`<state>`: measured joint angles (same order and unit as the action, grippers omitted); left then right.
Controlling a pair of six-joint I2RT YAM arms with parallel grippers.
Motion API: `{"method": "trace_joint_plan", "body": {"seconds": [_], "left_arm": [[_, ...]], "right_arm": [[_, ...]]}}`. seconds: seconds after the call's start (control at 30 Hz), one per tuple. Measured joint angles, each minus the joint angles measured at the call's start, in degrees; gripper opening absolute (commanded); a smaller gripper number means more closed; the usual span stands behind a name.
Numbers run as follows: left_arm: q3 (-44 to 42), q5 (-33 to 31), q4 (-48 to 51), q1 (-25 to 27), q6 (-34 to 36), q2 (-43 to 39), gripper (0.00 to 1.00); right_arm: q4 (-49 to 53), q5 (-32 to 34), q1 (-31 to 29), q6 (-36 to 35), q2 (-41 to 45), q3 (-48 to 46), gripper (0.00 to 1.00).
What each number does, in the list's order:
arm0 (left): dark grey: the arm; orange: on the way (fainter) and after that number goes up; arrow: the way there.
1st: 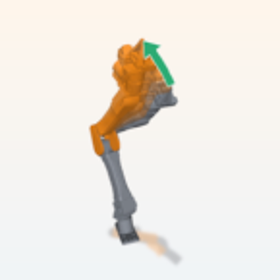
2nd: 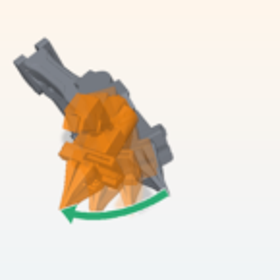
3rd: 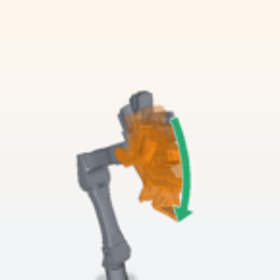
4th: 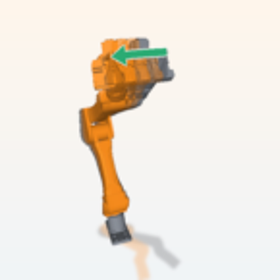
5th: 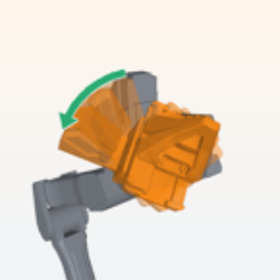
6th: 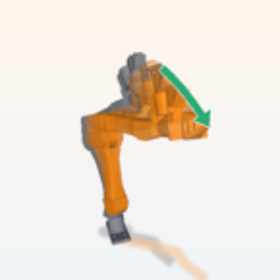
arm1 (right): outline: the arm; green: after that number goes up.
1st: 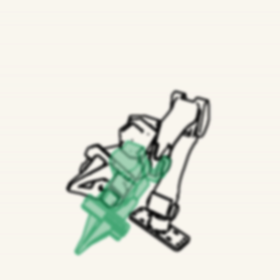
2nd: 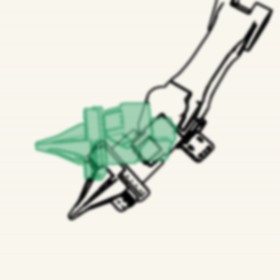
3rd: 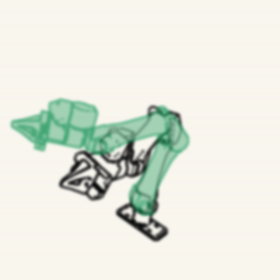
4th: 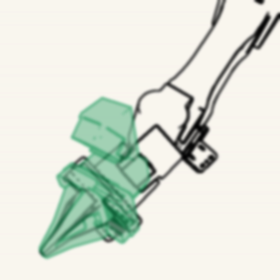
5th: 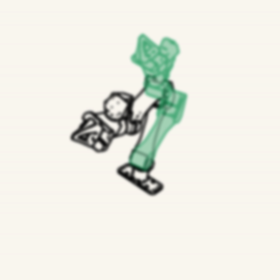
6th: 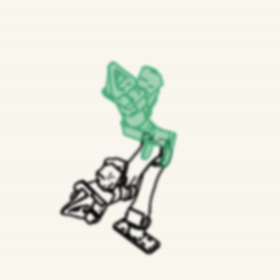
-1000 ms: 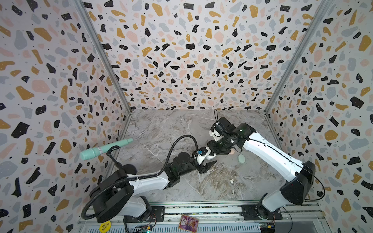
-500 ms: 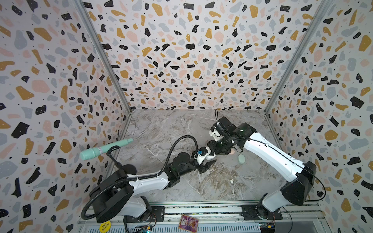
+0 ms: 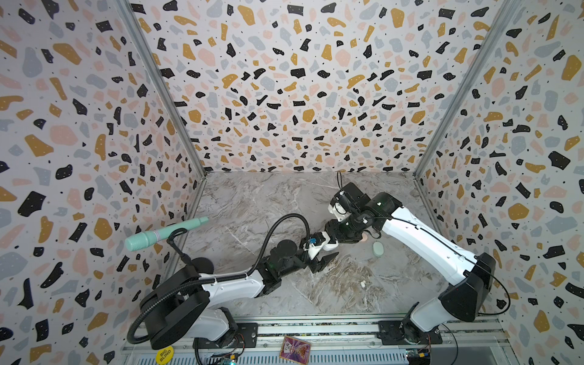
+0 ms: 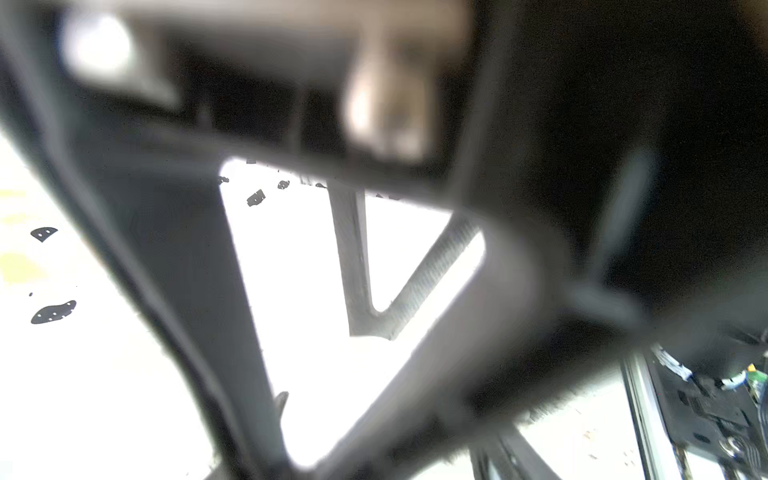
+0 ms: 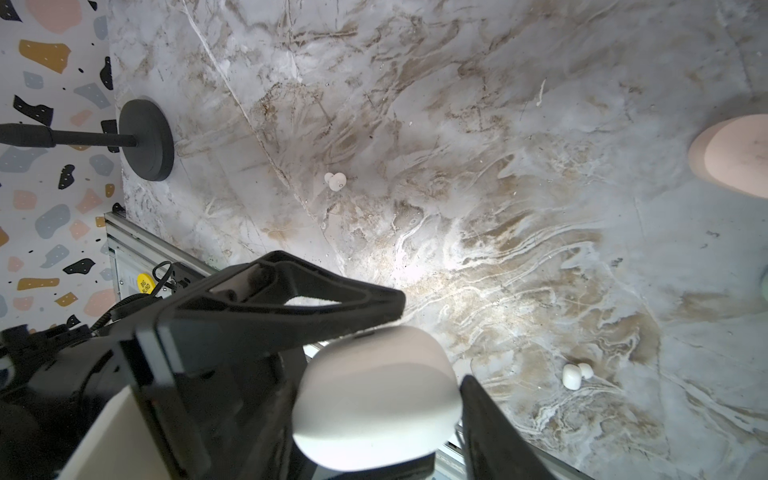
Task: Insert the wireless bluetooth earbuds into the charging case
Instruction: 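Close the left gripper on the white case held by the right gripper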
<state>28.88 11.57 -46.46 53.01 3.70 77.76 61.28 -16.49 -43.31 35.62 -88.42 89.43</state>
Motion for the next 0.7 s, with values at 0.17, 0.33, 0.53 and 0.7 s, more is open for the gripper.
{"method": "trace_joint_plan", "body": {"seconds": [0.17, 0.33, 0.53, 0.7], "left_arm": [[-1.42, 0.11, 0.07, 0.07, -0.04, -0.79, 0.67], [-1.53, 0.61, 0.02, 0.09, -0.07, -1.86, 0.67], [-1.53, 0.63, -0.35, 0.09, -0.26, -3.32, 0.63], [-1.53, 0.98, -0.31, 0.07, -0.31, -3.39, 0.59]], "right_arm": [[-0.02, -0.87, 0.09, -0.02, 0.09, 0.87, 0.55], [-0.17, -2.40, 0.13, -0.39, 0.52, 1.07, 0.55], [-0.11, -3.91, 0.17, -1.40, 0.81, 1.07, 0.54], [0.33, -4.76, 0.17, -1.70, 0.85, 1.07, 0.54]]}}
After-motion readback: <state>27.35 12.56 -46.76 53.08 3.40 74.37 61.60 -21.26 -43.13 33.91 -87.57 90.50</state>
